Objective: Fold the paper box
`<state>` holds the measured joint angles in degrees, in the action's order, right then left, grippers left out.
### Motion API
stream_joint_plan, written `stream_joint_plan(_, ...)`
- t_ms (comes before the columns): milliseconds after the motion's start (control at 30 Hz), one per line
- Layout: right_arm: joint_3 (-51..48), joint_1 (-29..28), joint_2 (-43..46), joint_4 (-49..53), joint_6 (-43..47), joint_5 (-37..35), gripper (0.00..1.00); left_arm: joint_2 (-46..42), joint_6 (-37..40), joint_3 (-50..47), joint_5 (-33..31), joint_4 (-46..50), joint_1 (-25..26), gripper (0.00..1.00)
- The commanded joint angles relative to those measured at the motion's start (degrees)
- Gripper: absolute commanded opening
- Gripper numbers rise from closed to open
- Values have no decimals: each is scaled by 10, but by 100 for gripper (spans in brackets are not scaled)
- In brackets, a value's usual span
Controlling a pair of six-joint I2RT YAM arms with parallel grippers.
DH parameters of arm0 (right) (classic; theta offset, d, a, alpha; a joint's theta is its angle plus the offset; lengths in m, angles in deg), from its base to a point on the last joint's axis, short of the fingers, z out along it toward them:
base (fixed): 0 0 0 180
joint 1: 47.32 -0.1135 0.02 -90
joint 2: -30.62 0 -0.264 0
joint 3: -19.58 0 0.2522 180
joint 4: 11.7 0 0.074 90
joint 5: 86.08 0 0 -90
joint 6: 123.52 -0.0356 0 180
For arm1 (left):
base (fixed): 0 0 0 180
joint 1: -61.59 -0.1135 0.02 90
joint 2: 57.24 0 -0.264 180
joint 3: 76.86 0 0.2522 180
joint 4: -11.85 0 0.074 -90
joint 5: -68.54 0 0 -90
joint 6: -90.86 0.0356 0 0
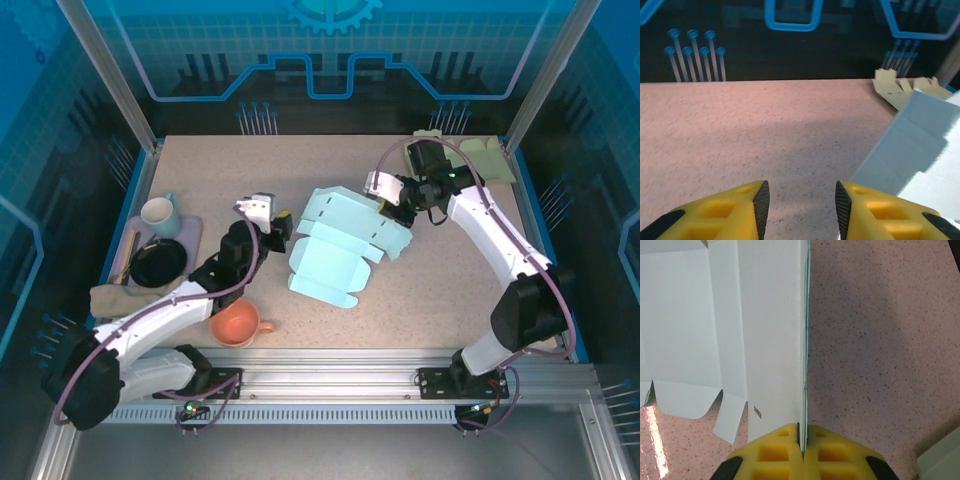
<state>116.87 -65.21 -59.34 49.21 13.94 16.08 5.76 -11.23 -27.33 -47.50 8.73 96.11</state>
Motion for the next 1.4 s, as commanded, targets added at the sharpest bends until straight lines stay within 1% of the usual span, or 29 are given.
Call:
stream_joint_plan(0,25,-14,-18,32,-34,-44,0,-64,-119,18,17,41,0,41)
stream_joint_plan(67,33,-17,-25,39,-40,-50,0,-89,-114,18,117,13,2,42)
stream_joint_plan(100,36,-19,-27,44,-41,-50,0,-92,-115,21,159,0,2,44)
stream_joint_plan(133,39,-20,-29,46,-41,-50,0,-89,-119,21,187,-13,3,45)
stream_joint_plan(167,39,-22,-31,50,-39,-49,0,-79,-121,20,209,-35,5,45)
stream_joint_plan(233,38,-22,-33,51,-38,-48,0,-52,-123,21,230,-59,16,45)
stream_joint_plan(400,39,-24,-32,55,-33,-39,0,38,-84,75,297,-61,64,40)
stream_joint_plan(467,35,-25,-31,50,-32,-36,0,59,-67,94,300,-52,82,39)
stream_joint_plan(533,32,-25,-31,49,-26,-32,0,74,-62,110,288,-36,89,39)
stream_joint_plan(633,32,-24,-33,51,-21,-27,0,85,-51,126,231,-12,89,41)
stream_joint_plan(700,30,-25,-30,50,-17,-22,0,93,-35,131,201,-6,85,46)
stream_joint_plan(733,29,-25,-30,49,-17,-21,0,97,-36,134,196,-4,79,47)
stream_joint_plan(833,27,-24,-27,47,-17,-16,0,113,-55,141,218,-7,57,51)
stream_joint_plan(933,28,-25,-29,47,-16,-15,0,134,-73,149,238,-19,47,54)
stream_joint_plan(1067,27,-25,-32,48,-15,-15,0,159,-84,160,230,-27,41,57)
stream_joint_plan(1233,29,-24,-37,51,-14,-13,0,171,-148,138,244,-73,-5,60)
stream_joint_plan(1367,31,-24,-40,53,-14,-10,0,174,-149,136,245,-77,-26,63)
